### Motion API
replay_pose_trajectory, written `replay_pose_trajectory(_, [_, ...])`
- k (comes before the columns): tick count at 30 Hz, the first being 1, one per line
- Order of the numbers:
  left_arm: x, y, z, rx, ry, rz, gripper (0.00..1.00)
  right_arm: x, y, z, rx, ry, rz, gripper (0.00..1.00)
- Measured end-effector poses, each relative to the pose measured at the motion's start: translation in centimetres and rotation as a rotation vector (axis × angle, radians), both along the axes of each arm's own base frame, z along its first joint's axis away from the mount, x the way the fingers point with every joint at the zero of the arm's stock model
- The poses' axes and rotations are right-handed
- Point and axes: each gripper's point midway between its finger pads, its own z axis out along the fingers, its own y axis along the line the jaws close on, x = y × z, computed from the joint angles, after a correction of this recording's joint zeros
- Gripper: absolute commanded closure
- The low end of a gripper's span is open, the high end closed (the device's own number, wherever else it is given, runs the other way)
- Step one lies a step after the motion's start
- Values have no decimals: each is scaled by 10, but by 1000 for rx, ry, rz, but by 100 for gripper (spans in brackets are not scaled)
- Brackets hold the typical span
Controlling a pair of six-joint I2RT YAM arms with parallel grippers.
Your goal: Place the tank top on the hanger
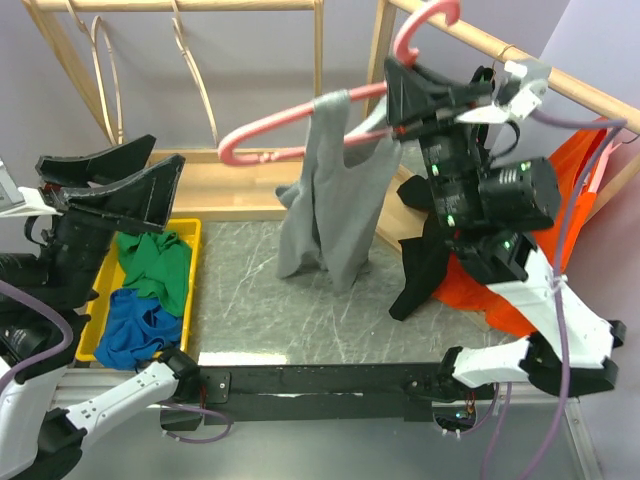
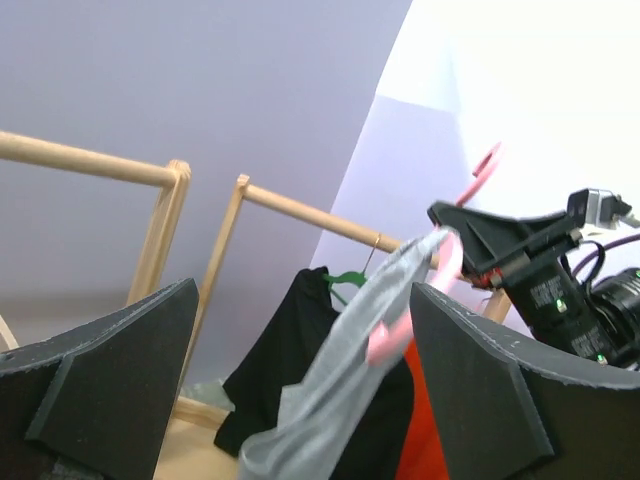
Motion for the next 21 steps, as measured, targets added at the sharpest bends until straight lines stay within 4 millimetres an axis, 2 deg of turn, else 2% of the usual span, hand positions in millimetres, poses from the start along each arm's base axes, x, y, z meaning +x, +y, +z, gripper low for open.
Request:
replay_pose_trajectory(3, [7,-5,-9,23,16,7,9,1,10,-37,-59,31,27,100])
replay_pose_trajectory(5, [16,-12,-23,62,51,8,12,6,24,-75,-109,70,54,100])
replay_pose_trajectory(9, [34,-34,-61,193,143,-13,20,19,62,-179,-259,195,122,100])
replay_pose_trajectory(11, [38,-45,-82,272,187,-43,24,24,78,-240,-355,279,148,100])
replay_pose_trajectory(13, [40,-55,-100,337,226,-80,26,25,86,-281,-420,337,165,100])
replay_pose_trajectory(15, [41,-65,-123,408,271,-123,30,25,88,-297,-440,359,175,100])
replay_pose_trajectory(16, [41,-68,-131,434,290,-138,31,25,89,-298,-439,362,179,100])
replay_pose_trajectory(21, [45,-86,-179,572,408,-220,37,23,90,-288,-394,332,194,100])
